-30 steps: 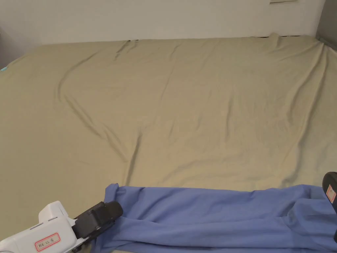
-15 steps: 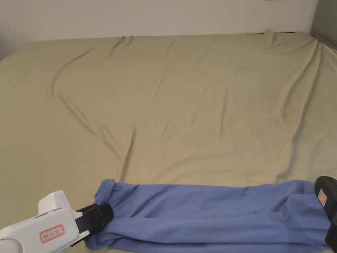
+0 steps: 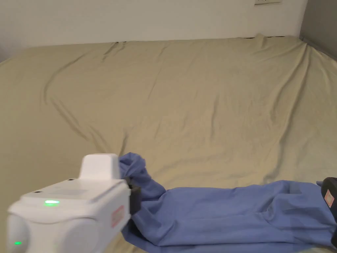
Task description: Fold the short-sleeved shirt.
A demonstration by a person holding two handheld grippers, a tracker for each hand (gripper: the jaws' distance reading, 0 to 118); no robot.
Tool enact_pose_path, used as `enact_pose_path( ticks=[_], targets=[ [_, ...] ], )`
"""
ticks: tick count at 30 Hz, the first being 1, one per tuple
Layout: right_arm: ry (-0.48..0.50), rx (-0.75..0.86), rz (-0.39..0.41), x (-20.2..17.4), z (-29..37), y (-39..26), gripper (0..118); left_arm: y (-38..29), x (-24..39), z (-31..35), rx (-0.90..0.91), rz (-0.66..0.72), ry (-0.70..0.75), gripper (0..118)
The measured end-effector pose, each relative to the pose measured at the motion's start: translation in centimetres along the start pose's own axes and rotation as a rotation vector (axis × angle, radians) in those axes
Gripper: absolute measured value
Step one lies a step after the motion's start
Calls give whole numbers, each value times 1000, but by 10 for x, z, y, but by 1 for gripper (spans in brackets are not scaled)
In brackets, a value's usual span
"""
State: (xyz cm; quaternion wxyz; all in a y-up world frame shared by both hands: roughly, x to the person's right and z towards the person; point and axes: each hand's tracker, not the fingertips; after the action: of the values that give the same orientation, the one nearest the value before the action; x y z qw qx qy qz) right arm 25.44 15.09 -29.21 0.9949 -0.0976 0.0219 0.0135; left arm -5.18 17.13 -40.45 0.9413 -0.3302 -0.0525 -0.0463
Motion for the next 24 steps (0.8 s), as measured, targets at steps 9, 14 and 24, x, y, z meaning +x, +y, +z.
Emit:
enact_pose_path(
  ticks=[9,14,24],
  targets=[
    [-58,11,-40,35,14,2,2,-20,141,-41,-18,-278,-8,16],
    [-81,22,-5,38,17,3,2,-35,190,-80,-98,-343,-23,16],
    [-73,5,-30,44,13,2,2,-69,217,-114,-120,-436,-2,17]
  ],
)
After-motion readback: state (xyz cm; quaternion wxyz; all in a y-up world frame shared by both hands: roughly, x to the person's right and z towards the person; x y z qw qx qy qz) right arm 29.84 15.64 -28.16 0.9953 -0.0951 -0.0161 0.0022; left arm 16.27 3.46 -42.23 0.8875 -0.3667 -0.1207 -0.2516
